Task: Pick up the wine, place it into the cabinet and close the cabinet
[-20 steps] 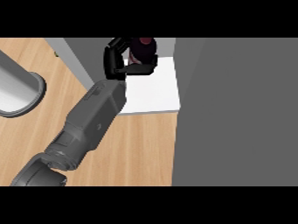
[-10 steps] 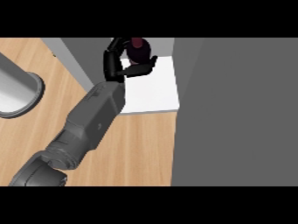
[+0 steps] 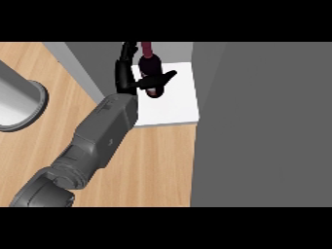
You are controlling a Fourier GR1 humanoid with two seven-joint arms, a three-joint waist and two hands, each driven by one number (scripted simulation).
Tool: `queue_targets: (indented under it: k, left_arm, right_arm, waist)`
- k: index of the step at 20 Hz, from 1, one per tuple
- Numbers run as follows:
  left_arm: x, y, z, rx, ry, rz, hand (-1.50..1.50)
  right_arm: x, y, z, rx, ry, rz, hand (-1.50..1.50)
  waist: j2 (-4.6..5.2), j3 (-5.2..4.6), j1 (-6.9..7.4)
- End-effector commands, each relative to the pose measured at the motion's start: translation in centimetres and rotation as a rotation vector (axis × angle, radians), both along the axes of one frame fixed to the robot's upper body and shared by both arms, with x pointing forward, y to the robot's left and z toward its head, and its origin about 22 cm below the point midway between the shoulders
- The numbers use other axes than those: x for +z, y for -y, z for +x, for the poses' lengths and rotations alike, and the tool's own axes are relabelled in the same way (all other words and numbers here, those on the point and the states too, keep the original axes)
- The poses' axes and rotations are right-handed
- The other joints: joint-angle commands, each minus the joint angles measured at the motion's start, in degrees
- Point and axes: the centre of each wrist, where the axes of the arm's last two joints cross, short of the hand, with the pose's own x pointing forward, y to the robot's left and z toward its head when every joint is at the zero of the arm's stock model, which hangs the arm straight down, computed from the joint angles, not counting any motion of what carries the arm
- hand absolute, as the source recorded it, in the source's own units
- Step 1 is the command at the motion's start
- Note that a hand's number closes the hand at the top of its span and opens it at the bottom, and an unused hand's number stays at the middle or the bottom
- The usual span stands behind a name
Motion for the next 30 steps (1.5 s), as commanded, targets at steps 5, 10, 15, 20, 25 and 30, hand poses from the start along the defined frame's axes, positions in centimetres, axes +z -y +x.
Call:
queue_targets:
  k: [5,10,15,20,25,30]
  left_arm:
    - [-1.5,-1.1,-0.6,0.027,-0.015,0.064,-1.50]
    - [-1.6,-2.7,-0.5,0.056,0.023,0.014,-1.50]
    - [-3.3,-2.9,-1.5,0.031,0.021,0.019,-1.50]
    - [-4.3,-2.0,-2.3,-0.026,0.068,0.000,-1.50]
    - [-2.8,-1.8,-1.3,-0.076,0.050,-0.016,-1.50]
    - [-4.3,-1.9,-2.3,-0.119,0.074,-0.037,-1.50]
  right_arm:
    - [0.8,-1.0,0.1,0.030,0.025,0.022,-1.50]
    - [1.4,-0.6,-0.8,0.054,0.035,0.004,-1.50]
    - [0.6,-0.5,-0.6,0.028,0.039,0.045,-1.50]
    - [0.6,-0.1,-1.4,0.040,0.023,0.030,-1.50]
    - [1.0,-0.2,-0.2,0.046,0.015,0.032,-1.50]
    - [0.9,-1.0,-1.4,0.045,0.018,0.039,-1.50]
  waist:
    - [0.63,-0.17,0.00]
    - [0.65,-0.20,-0.34]
    - [0.55,-0.15,-0.14]
    - [0.08,-0.10,0.18]
    - [0.20,-0.12,0.58]
    - [-0.14,-0.14,0.84]
